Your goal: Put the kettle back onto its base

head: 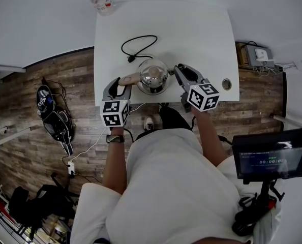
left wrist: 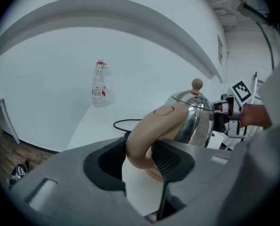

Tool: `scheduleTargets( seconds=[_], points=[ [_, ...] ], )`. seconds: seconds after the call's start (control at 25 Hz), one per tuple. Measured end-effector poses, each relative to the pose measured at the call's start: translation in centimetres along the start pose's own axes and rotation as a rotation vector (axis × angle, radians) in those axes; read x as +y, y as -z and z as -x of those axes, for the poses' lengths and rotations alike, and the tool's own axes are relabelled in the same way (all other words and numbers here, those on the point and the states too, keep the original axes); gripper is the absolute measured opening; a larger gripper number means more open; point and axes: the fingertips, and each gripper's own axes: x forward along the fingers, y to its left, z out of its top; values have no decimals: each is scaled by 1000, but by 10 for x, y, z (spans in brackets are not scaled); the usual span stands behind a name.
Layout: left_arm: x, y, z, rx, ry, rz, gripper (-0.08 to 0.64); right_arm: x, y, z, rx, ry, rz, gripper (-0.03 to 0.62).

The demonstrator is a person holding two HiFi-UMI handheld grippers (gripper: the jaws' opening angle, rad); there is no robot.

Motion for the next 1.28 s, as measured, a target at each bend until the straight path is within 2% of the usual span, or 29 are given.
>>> scheduleTargets(
  seconds=[0.92,1.28],
  points=[
    [5,-12,-4,-10,24,-29,186,-17,3,5,-3,58,-14,80],
    [9,-60,8,-102,11,-71,184,-24,-33,20,-82,95,15,84]
  ],
)
